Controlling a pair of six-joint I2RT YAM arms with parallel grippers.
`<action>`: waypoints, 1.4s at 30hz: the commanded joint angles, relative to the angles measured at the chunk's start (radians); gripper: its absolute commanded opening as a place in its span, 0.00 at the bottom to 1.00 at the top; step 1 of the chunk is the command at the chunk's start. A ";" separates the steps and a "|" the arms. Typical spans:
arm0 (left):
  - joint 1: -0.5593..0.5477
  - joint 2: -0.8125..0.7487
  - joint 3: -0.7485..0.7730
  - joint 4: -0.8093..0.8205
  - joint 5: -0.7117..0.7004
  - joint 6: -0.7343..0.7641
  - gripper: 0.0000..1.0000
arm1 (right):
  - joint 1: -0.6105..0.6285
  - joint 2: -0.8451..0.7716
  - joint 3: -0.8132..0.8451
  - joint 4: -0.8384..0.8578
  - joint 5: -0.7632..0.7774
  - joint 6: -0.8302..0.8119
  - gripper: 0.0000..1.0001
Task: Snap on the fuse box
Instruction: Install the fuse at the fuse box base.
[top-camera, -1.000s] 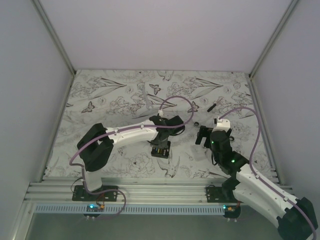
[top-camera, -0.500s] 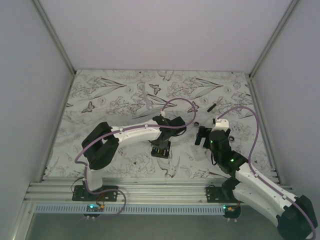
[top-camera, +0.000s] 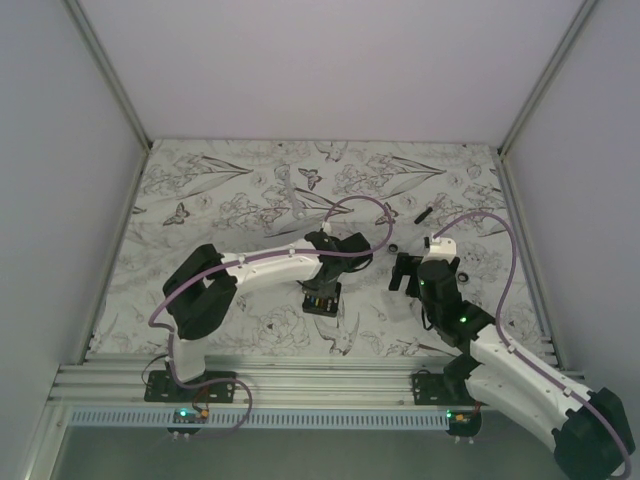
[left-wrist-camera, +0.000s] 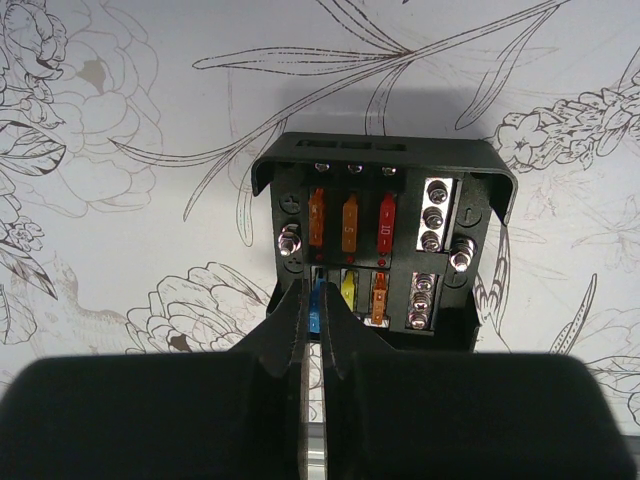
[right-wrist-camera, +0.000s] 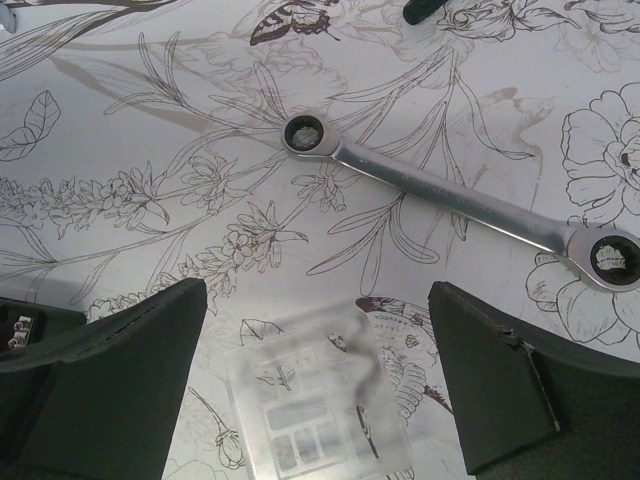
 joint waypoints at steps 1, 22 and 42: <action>-0.005 -0.022 0.001 -0.054 -0.028 0.015 0.00 | -0.006 -0.001 0.022 0.028 -0.004 -0.005 1.00; -0.005 0.050 0.008 -0.059 -0.014 0.019 0.00 | -0.005 0.012 0.024 0.032 -0.013 -0.006 0.99; -0.005 -0.007 -0.005 -0.066 -0.025 0.017 0.00 | -0.005 0.014 0.024 0.032 -0.016 -0.008 1.00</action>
